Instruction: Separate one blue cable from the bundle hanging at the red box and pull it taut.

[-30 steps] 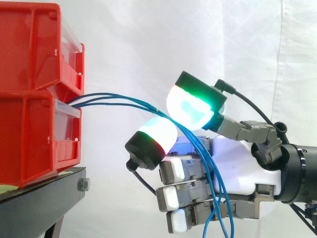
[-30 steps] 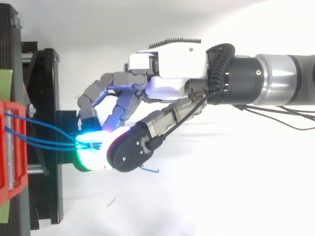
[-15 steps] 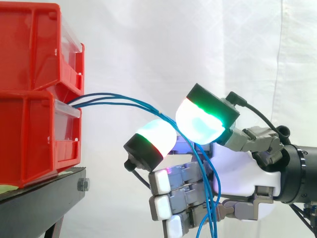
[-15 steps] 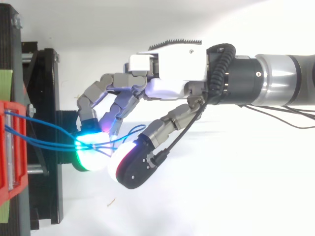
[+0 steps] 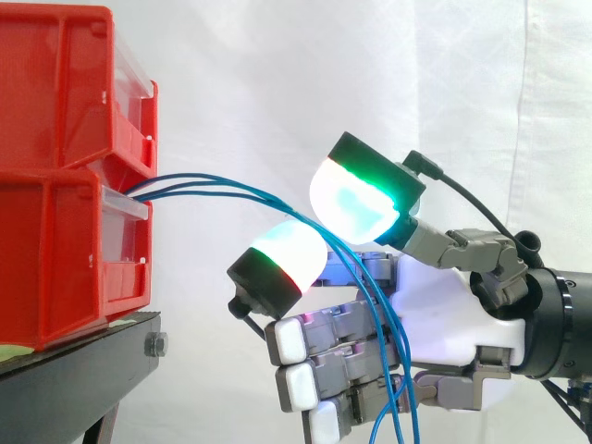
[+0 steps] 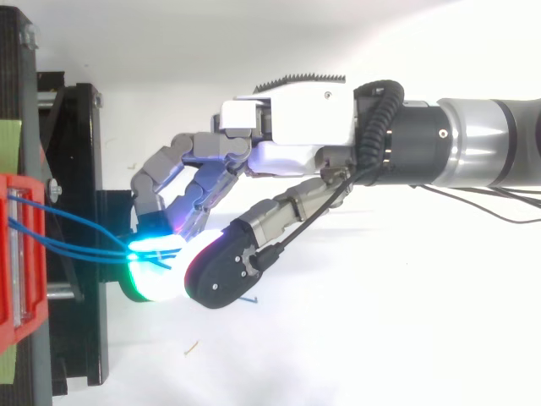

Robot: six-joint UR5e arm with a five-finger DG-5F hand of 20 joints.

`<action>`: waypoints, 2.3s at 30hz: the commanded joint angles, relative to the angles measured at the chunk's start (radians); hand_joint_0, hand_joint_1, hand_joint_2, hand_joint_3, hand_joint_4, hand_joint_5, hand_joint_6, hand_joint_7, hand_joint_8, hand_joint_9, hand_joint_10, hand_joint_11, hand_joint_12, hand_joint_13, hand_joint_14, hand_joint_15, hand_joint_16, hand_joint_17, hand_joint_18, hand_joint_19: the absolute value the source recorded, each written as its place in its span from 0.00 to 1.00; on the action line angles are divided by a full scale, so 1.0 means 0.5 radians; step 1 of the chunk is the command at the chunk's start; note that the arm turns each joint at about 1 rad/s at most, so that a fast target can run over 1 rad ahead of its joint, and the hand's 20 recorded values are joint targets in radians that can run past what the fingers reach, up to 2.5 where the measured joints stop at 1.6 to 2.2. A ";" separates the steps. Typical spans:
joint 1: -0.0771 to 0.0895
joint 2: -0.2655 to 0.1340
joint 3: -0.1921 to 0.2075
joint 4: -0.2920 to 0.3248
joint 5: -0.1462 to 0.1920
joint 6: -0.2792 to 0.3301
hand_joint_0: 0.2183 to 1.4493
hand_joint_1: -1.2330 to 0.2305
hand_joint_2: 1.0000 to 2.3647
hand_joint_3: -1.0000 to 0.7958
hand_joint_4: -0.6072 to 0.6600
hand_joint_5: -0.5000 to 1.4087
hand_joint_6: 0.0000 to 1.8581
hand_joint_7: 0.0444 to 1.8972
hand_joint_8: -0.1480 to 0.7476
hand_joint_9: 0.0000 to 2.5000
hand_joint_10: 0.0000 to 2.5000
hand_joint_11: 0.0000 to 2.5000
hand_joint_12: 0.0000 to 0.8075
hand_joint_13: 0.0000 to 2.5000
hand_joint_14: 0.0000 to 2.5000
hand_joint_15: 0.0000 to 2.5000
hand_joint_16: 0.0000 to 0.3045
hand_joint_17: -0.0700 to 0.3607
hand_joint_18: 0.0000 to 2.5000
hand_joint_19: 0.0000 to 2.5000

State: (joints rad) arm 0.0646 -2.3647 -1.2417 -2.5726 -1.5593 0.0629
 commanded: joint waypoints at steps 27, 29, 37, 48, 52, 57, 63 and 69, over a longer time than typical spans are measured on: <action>-0.080 0.032 0.029 -0.119 0.081 -0.209 0.32 0.33 0.00 0.28 0.52 0.17 0.47 0.56 0.46 0.33 0.01 0.26 0.44 0.33 0.01 0.24 0.15 0.40 0.30 0.24; -0.086 0.069 0.029 -0.165 0.133 -0.267 0.32 0.33 0.00 0.31 0.52 0.17 0.47 0.55 0.45 0.33 0.01 0.26 0.44 0.33 0.01 0.24 0.15 0.40 0.30 0.25; -0.083 0.121 0.029 -0.313 0.219 -0.399 0.29 0.38 0.00 0.29 0.54 0.17 0.47 0.53 0.47 0.33 0.01 0.26 0.45 0.33 0.01 0.24 0.16 0.41 0.29 0.25; -0.056 0.121 0.029 -0.365 0.275 -0.399 0.39 0.20 0.00 0.32 0.48 0.16 0.48 0.55 0.44 0.30 0.01 0.26 0.43 0.31 0.01 0.23 0.15 0.40 0.29 0.22; -0.053 0.118 0.029 -0.365 0.278 -0.399 0.42 0.19 0.00 0.28 0.48 0.16 0.48 0.53 0.43 0.29 0.01 0.26 0.43 0.30 0.01 0.23 0.15 0.40 0.28 0.21; -0.049 0.118 0.029 -0.359 0.278 -0.399 0.25 0.29 0.00 0.28 0.52 0.17 0.47 0.52 0.47 0.34 0.01 0.26 0.46 0.32 0.01 0.23 0.16 0.42 0.30 0.24; -0.046 0.118 0.029 -0.362 0.278 -0.402 0.30 0.50 0.00 0.28 0.52 0.19 0.46 0.53 0.48 0.39 0.01 0.26 0.45 0.34 0.01 0.24 0.15 0.40 0.31 0.26; -0.043 0.118 0.029 -0.362 0.278 -0.396 0.29 0.34 0.01 0.46 0.57 0.19 0.48 0.62 0.49 0.39 0.01 0.27 0.46 0.34 0.01 0.24 0.15 0.40 0.31 0.27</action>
State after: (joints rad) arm 0.0425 -2.3054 -1.2271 -2.7543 -1.4205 -0.1356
